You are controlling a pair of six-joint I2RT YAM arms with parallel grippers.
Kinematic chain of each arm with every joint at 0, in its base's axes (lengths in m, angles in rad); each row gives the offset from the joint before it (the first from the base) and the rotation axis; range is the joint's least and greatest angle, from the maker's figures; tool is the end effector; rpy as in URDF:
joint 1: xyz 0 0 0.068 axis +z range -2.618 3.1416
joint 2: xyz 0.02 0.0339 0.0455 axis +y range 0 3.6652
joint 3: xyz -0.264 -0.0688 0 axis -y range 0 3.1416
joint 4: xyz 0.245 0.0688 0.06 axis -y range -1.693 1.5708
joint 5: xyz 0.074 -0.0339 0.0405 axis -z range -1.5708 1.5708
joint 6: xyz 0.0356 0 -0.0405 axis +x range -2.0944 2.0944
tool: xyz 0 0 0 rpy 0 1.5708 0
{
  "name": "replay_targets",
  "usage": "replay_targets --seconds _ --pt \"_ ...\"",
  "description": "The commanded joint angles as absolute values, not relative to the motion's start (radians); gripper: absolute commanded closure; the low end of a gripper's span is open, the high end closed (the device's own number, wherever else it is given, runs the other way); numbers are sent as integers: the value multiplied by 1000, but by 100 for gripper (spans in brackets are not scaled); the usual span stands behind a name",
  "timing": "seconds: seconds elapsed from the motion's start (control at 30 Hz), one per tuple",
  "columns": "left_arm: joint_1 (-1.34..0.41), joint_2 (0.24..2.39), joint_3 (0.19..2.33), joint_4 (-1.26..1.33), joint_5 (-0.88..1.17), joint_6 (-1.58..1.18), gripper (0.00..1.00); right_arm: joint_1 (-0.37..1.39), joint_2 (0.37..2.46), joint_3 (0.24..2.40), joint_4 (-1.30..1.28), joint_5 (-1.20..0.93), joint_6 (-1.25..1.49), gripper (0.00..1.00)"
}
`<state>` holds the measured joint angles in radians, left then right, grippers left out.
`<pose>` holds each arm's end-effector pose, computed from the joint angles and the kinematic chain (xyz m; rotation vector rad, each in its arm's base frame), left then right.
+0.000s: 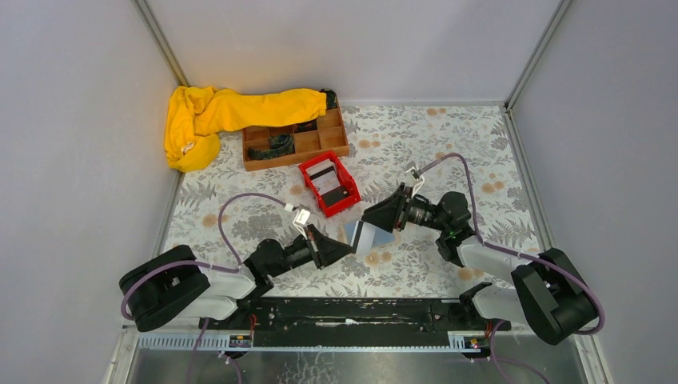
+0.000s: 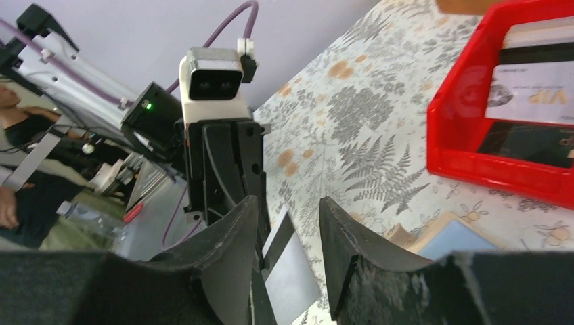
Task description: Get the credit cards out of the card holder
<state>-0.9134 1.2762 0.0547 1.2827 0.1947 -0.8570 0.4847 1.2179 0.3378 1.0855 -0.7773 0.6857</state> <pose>0.1121 -0.1564 0.1631 0.2269 1.7134 -1.5210 0.1904 0.1285 0.2309 -0.5742 1.4981 1.4625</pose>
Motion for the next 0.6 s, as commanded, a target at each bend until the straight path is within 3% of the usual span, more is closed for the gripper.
replay_targets --seconds 0.0,0.23,0.4,0.57 --pt "-907 1239 82 1279 230 -826 100 480 1242 376 1220 -926 722 54" --pt "-906 1213 106 1220 248 -812 100 481 1248 373 1206 -1049 699 58" --pt "-903 1198 109 1212 255 -810 100 480 1255 389 1159 -1084 677 73" --pt "-899 1171 117 1184 270 -805 100 480 1281 403 1083 -1079 633 75"
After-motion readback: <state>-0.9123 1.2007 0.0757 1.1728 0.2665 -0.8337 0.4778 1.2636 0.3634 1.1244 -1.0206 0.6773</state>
